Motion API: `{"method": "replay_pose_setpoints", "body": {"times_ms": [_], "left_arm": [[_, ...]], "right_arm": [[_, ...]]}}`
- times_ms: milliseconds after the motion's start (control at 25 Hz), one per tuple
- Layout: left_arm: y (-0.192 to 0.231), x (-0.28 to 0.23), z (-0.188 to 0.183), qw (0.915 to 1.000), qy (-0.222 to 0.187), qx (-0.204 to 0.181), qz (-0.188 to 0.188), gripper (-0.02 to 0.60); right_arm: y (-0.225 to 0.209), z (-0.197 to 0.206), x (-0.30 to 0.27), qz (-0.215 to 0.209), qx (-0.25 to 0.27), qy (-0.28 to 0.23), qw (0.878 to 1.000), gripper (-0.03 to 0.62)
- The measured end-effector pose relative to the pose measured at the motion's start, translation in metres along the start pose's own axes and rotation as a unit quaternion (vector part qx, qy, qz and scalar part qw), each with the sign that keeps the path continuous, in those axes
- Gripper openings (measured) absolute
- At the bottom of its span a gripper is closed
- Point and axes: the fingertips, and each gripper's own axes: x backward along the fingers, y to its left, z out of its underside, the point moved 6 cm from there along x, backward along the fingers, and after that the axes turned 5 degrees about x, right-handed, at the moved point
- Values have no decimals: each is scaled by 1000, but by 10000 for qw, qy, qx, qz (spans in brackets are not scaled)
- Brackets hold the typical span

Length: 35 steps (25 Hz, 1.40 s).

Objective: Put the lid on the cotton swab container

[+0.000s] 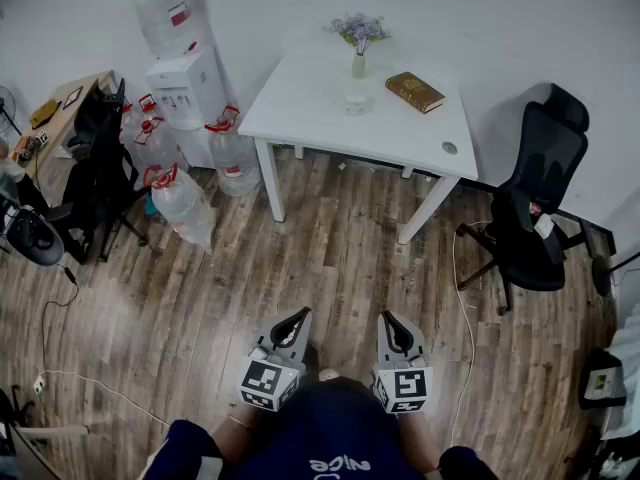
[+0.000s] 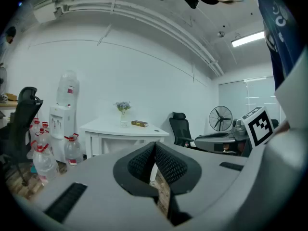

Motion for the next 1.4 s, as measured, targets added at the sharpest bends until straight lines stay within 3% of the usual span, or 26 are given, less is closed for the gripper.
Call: {"method": "replay_pose_setpoints", "body": {"times_ms": [560,1000,1400], "left_arm": [[90,-74,-24,9997,37,40,257,20],[147,-141,-55,9961,179,-100,859,20],[162,-186,-58,9962,367,-125,773,20]], "right_arm": [[-20,-26,-95,321,-214,-24,9993,57],[-28,-43,-168,725,-197,-41,9972,57],[-55,-37,-218,348,-286,-20,9990,58]]}}
